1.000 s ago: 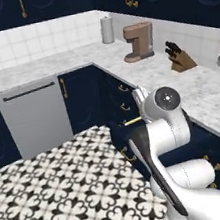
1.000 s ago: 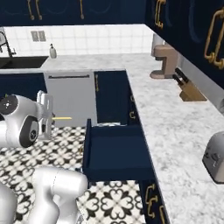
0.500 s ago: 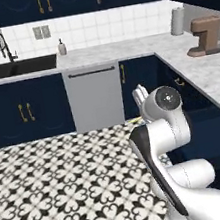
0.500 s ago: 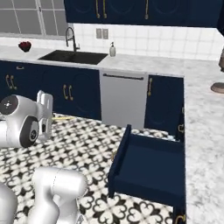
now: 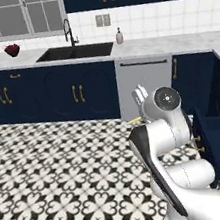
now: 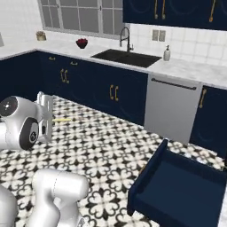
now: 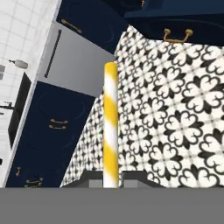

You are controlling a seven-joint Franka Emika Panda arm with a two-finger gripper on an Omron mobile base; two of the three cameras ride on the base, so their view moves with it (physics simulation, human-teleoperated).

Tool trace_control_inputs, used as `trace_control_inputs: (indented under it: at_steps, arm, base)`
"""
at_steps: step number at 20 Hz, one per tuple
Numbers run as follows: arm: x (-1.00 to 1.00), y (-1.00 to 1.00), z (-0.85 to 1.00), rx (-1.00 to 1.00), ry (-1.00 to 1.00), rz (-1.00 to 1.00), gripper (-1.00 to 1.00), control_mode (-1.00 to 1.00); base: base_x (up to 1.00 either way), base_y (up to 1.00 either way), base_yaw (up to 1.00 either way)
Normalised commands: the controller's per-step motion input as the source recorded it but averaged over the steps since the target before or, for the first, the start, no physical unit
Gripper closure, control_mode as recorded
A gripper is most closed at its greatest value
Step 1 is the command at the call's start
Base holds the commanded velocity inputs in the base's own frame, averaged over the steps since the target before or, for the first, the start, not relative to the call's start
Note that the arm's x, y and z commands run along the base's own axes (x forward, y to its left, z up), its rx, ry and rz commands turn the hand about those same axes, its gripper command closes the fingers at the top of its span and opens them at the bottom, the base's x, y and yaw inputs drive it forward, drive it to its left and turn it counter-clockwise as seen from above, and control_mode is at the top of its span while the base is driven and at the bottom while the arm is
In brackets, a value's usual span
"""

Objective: Take a straw from the drawer in front and place it inside the glass cup on the dining counter.

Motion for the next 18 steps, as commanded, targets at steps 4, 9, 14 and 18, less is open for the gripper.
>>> trace_control_inputs:
  at_steps: [4, 9, 14, 18]
  arm:
    - [0.00, 0.00, 0.00, 0.00, 0.00, 0.00, 1.00, 1.00]
    - [0.00, 0.00, 0.00, 0.00, 0.00, 0.00, 1.00, 1.00]
    - [0.00, 0.00, 0.00, 0.00, 0.00, 0.00, 1.00, 1.00]
    - [0.00, 0.00, 0.00, 0.00, 0.00, 0.00, 1.00, 1.00]
  base:
    - [0.02, 0.71, 0.45]
    - [0.08, 1.00, 0.20]
    - [0.00, 1.00, 0.02]
    - [0.00, 1.00, 0.00]
